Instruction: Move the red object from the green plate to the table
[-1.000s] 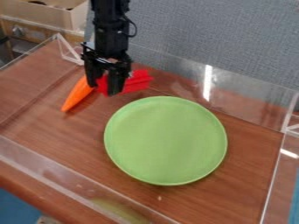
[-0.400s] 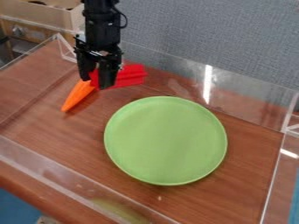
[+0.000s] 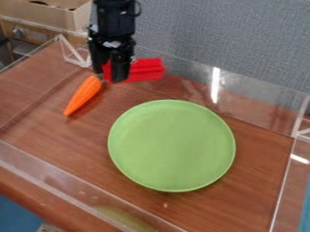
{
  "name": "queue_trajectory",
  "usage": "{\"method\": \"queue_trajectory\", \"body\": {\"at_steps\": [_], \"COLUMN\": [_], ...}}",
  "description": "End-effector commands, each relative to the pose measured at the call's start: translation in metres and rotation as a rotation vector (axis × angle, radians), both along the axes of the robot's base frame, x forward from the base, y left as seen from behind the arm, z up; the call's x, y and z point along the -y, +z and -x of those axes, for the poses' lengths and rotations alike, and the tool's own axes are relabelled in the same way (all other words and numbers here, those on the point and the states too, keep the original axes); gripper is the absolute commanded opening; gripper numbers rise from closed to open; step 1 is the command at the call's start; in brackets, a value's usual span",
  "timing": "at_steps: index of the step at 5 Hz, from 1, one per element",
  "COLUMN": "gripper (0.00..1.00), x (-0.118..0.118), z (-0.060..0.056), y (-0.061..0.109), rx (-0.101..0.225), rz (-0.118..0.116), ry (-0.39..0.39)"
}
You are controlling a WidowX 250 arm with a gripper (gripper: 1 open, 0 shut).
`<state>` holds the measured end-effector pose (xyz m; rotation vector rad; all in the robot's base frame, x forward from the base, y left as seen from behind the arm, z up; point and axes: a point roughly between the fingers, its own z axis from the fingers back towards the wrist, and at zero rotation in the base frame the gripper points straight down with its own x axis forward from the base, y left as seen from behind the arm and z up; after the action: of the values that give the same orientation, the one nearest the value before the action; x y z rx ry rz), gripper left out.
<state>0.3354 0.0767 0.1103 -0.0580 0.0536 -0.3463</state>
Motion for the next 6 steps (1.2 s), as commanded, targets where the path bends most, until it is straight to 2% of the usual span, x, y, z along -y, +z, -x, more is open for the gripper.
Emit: {"method": "queue_trajectory", "body": {"at_steps": [1, 2, 3, 4, 6], "gripper": [0.00, 0.00, 0.00, 0.00, 0.00], "x": [0.030, 0.053, 0.069, 0.067, 0.054], "z": [0.003, 0.011, 0.024, 0.039, 0.048], "y": [0.024, 0.027, 0.018, 0.009, -0.011], "rx": [0.081, 0.084, 0.058, 0.024, -0.015], "rz": [-0.003, 0.017, 0.041, 0.068, 0.129], "ry": [-0.068, -0.152, -0.220, -0.206, -0.150]}}
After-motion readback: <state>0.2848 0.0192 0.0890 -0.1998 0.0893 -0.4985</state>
